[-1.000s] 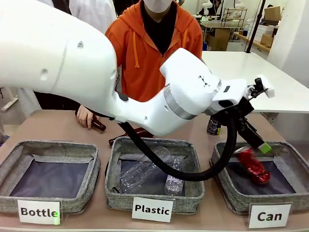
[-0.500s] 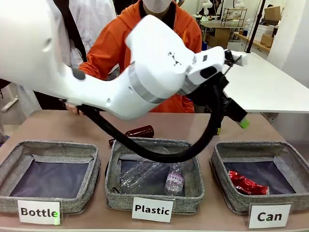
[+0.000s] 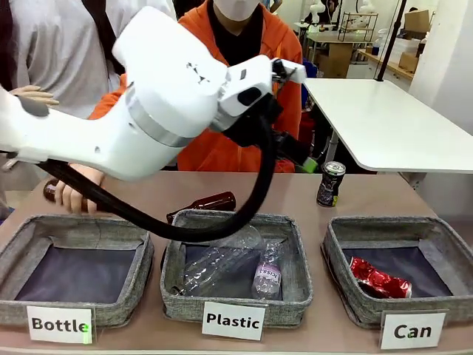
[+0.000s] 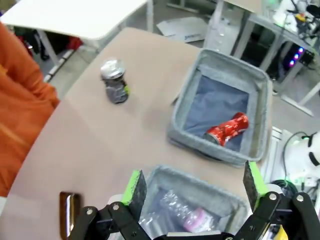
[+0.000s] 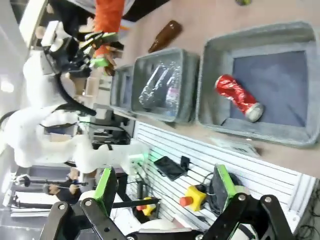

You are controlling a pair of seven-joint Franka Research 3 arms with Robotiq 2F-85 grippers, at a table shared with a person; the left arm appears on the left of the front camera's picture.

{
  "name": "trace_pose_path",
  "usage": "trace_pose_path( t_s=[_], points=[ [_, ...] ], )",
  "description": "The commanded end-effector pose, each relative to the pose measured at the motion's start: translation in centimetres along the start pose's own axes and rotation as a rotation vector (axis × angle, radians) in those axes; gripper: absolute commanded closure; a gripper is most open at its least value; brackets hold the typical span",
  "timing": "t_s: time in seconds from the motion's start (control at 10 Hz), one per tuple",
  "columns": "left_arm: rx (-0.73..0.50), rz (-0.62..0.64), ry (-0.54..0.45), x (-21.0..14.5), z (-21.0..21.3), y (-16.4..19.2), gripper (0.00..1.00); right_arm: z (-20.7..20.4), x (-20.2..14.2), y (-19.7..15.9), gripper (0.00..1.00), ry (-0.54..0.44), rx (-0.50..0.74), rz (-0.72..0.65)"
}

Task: Sort the can waste into the basket.
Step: Pick up the can waste from the table and place it in the right Fabric basket.

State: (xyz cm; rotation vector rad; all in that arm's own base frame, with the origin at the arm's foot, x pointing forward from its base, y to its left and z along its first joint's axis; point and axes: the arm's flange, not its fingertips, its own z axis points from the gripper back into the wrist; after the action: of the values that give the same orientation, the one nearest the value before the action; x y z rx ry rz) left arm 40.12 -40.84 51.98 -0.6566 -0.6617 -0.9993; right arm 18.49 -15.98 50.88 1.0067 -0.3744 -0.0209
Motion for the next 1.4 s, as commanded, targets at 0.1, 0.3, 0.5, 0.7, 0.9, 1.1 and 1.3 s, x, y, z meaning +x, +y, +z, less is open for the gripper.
trace_pose_path(
  t_s=[0.1, 0.3, 0.5, 0.7, 0.9, 1.1, 1.3],
  points=[
    [0.021, -0.008, 0.095, -3.6, 3.3, 1.8, 0.0, -1.7, -0.5, -0.4, 0.0, -0.011, -0.034, -0.084],
    [0.02, 0.007, 0.092, -4.2, 3.9, 2.3, 0.0, -2.0, -0.4, -0.6, 0.0, -0.014, -0.048, -0.083],
    [-0.006, 0.002, 0.077, -4.1, 3.9, 2.5, 0.0, -1.8, -0.5, -0.9, 0.0, -0.03, -0.07, -0.091],
    [-0.012, -0.007, 0.085, -4.2, 3.8, 2.4, 0.0, -1.5, -0.6, -1.0, 0.0, -0.037, -0.067, -0.091],
    [-0.022, 0.006, 0.088, -4.3, 3.9, 2.5, 0.0, -1.1, -0.4, -1.0, 0.0, -0.057, -0.07, -0.097],
    [-0.024, 0.045, 0.096, -4.6, 4.8, 3.2, 0.0, -0.3, -0.2, -0.6, 0.0, -0.069, -0.06, -0.096],
    [-0.13, 0.135, 0.143, -5.7, 8.9, 5.7, 0.0, -1.5, 0.6, 0.9, 0.0, 0.012, -0.009, -0.089]
  ],
)
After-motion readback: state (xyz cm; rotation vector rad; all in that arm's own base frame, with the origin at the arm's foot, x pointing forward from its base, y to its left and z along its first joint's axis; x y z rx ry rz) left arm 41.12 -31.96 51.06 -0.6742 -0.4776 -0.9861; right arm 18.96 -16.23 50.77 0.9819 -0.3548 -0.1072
